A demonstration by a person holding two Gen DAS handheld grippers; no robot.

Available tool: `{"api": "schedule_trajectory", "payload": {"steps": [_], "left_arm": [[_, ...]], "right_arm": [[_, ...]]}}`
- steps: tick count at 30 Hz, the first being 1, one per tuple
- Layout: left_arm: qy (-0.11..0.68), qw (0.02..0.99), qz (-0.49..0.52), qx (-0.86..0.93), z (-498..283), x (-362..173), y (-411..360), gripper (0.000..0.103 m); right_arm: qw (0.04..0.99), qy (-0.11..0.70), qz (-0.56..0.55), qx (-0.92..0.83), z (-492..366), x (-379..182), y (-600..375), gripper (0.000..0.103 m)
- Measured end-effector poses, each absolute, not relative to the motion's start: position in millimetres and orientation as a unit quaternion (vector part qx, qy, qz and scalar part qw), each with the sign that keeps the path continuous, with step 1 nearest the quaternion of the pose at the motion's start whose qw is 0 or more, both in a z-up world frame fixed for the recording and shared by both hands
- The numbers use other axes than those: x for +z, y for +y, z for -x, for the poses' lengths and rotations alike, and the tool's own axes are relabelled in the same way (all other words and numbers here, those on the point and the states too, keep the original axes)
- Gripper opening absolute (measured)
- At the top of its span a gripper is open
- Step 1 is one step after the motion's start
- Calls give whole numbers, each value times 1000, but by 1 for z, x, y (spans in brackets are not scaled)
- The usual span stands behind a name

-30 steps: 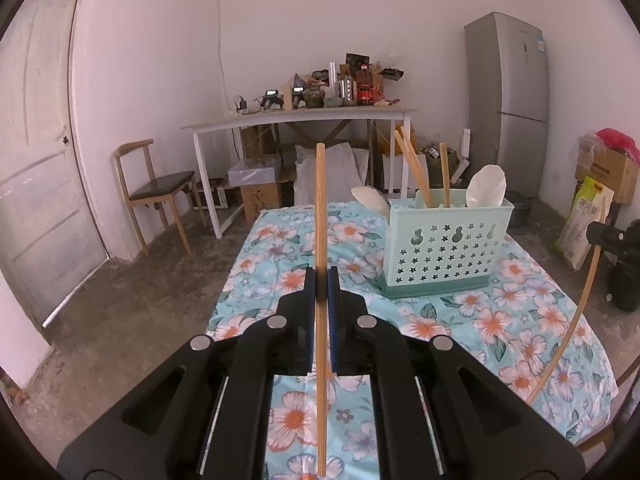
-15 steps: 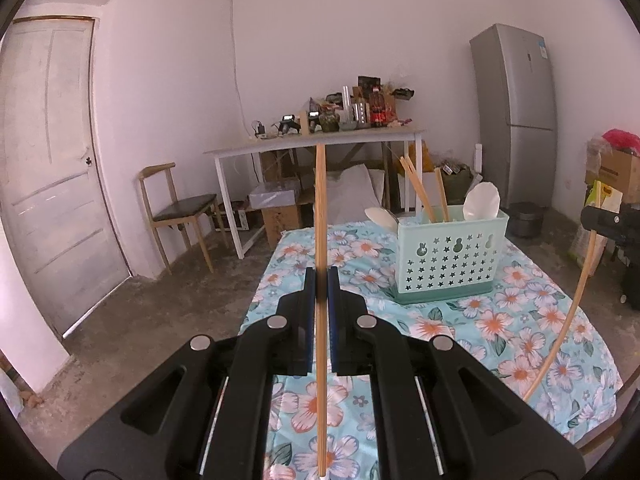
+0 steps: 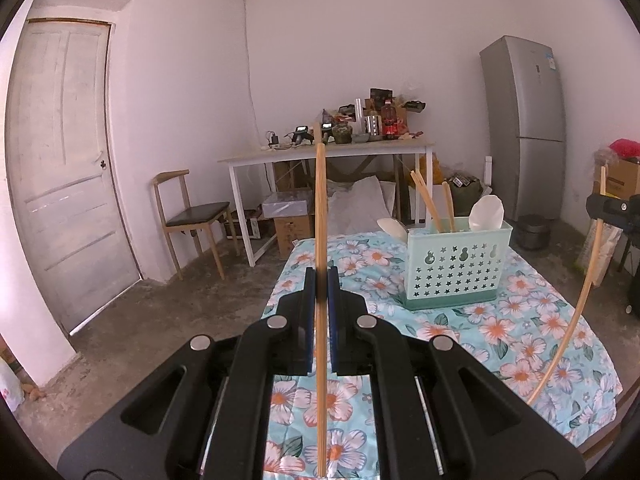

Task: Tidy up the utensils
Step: 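Carry both upright chopsticks toward the green basket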

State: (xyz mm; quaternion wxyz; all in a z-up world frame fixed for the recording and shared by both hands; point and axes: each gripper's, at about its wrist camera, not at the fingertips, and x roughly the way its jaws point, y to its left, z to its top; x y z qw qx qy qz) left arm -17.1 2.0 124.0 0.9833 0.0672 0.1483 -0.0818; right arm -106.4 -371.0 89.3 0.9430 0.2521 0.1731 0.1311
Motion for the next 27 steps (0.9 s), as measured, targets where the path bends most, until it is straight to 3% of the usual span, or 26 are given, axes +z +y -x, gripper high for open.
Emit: {"api": "schedule_trajectory", "payload": {"steps": [27], "left_arm": [[144,983,-101,-54,5,125,-31,5]], "right_arm": [[935,149,-276,163,107,93,-397,6]]}}
